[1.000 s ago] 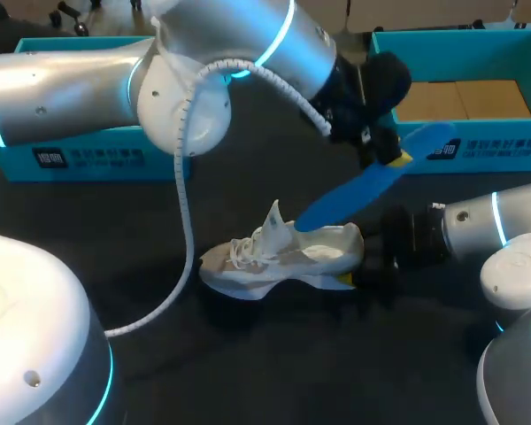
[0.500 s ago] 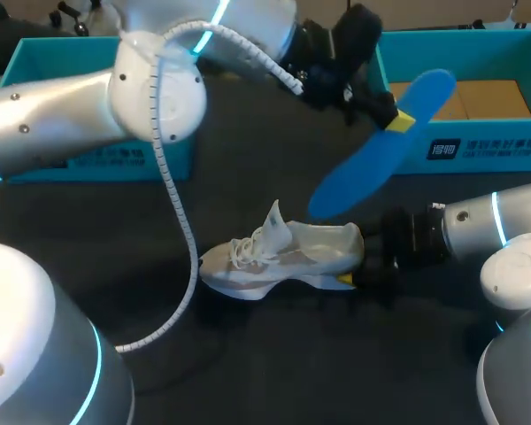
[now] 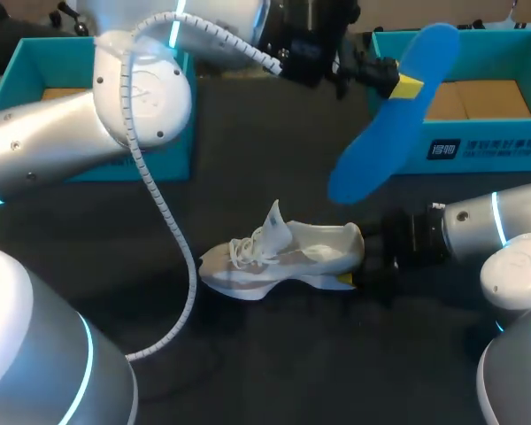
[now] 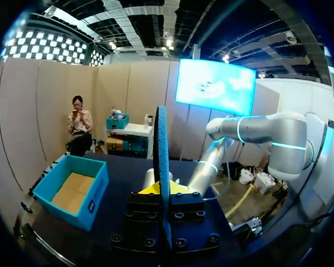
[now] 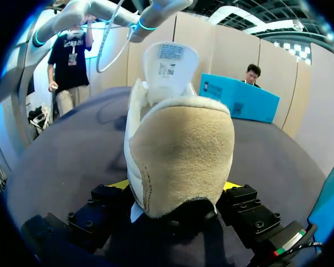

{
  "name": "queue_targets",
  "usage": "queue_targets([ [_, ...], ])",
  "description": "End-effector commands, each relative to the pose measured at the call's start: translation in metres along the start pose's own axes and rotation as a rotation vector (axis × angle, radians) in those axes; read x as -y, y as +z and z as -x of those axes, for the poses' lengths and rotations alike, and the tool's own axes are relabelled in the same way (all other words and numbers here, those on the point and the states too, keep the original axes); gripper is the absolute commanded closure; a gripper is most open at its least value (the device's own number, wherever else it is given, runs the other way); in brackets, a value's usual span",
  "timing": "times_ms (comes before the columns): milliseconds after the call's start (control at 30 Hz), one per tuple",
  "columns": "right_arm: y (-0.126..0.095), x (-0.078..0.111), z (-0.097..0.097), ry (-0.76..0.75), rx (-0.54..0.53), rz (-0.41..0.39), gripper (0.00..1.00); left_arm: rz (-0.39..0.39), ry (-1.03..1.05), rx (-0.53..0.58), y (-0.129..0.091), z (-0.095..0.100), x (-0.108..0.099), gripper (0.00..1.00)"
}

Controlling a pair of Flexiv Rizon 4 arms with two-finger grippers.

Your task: Take the shoe out of the shoebox, open the shoe tongue, remove and reinsert the insole, then place the shoe into the shoebox

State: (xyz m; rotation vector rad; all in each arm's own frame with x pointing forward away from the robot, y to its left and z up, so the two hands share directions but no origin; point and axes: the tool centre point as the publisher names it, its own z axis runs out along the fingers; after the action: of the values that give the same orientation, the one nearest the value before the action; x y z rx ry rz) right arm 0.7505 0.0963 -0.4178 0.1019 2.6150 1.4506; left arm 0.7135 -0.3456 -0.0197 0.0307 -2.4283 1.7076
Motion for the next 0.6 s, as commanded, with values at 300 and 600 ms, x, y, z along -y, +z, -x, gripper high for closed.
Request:
queue_targets([
  [300, 0.0046, 0.0002, -0.0006, 0.001, 0.001, -0.008, 1.0, -0.143, -0.092, -0.153, -0.0046, 0.0206, 0.0053, 1.0],
  [600, 0.0046, 0.0002, -0.0006, 0.001, 0.001, -0.008, 1.0, -0.154, -0.098, -0.162, -0.0063, 0.0209, 0.007, 1.0],
])
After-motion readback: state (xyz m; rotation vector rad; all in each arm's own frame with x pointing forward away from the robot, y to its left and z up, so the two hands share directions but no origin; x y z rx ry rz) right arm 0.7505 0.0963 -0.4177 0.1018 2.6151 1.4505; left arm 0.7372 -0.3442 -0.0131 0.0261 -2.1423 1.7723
